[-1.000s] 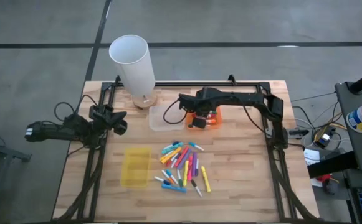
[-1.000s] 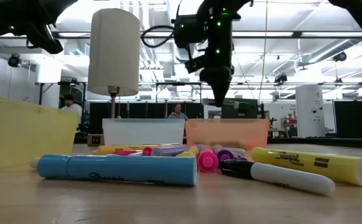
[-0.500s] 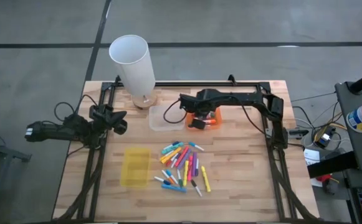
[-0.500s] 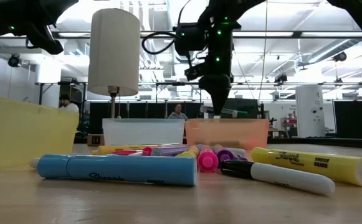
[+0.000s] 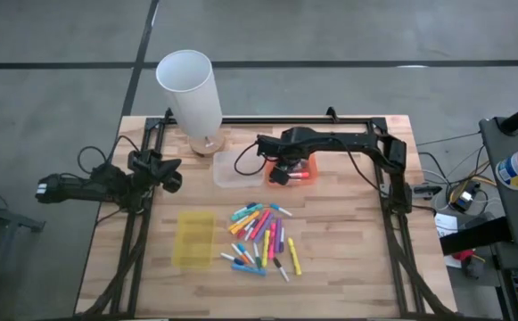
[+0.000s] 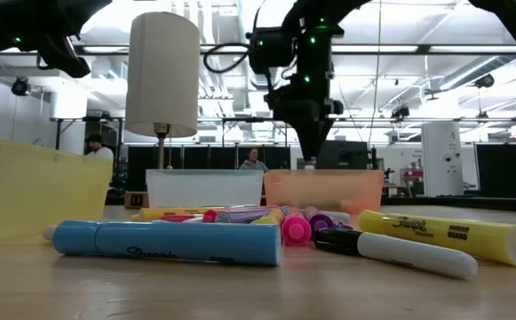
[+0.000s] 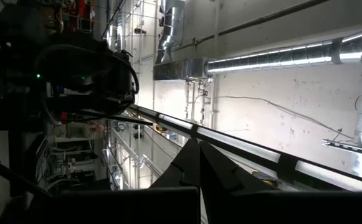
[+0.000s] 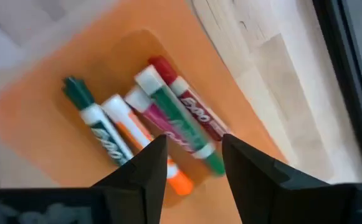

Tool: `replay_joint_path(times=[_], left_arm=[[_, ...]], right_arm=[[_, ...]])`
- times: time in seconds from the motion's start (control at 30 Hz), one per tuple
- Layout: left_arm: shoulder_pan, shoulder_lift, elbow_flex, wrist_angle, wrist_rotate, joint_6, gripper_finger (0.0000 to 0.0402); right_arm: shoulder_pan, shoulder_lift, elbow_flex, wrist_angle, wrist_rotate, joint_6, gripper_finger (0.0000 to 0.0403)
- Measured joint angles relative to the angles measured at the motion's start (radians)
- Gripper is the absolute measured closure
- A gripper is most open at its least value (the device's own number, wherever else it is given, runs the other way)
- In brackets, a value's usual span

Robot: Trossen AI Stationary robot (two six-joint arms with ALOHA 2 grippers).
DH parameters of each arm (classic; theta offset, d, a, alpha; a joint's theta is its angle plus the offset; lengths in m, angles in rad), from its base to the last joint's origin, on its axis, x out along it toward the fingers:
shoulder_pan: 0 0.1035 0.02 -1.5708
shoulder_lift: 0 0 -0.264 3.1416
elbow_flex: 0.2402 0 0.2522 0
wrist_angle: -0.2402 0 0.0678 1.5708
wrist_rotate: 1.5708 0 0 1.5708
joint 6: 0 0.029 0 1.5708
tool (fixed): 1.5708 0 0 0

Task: Pick & Place Markers
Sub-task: Put the bottom right yellow highlighter into the transparent bin

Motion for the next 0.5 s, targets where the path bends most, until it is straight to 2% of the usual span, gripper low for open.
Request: replay_joint_path(times=[0.23, 0.5], left_arm=[[0.0, 0.0, 0.0, -0.009, 0.01, 0.07, 0.0402], [0.0, 0.0, -0.002, -0.011, 0.014, 0.05, 0.0402]], right_arm=[[0.04, 0.0, 0.047, -0.006, -0.094, 0.064, 0.0256], [0.098, -0.002, 0.108, -0.017, -0.257, 0.263, 0.0267]])
